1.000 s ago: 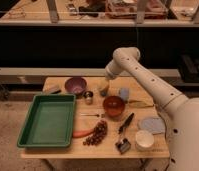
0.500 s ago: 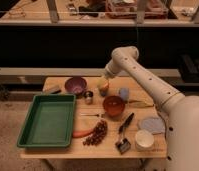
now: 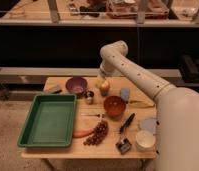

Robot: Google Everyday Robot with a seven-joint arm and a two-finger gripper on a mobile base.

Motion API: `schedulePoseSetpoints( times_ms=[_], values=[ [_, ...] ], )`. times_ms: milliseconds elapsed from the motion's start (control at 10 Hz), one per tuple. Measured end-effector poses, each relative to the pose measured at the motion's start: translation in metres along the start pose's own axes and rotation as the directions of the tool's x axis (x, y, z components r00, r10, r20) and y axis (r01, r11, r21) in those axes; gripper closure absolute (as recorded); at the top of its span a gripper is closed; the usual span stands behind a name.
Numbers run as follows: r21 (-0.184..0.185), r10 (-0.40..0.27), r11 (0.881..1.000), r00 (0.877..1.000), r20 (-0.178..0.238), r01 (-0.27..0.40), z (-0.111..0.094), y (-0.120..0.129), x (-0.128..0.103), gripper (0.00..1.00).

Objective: Place apple in purple bowl

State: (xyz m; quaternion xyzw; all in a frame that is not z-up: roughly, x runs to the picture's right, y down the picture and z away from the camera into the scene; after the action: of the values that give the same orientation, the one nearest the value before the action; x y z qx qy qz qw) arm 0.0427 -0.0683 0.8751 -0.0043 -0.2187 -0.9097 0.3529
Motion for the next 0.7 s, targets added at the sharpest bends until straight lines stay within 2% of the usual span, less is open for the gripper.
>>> schedulePoseSetpoints(
  times_ms=[200,500,700],
  values=[
    [-0.009,0.022,1.000,1.000,0.018,-0.022,0.0001,0.0002,-0.0005,0.20],
    [-0.011,0.025,1.000,1.000,0.018,-0.025,-0.0001,0.0013,-0.0019,0.20],
    [-0.001,0.063,0.998,0.998,-0.007,-0.063,0.0026,0.0004,-0.0058,0.20]
  ],
)
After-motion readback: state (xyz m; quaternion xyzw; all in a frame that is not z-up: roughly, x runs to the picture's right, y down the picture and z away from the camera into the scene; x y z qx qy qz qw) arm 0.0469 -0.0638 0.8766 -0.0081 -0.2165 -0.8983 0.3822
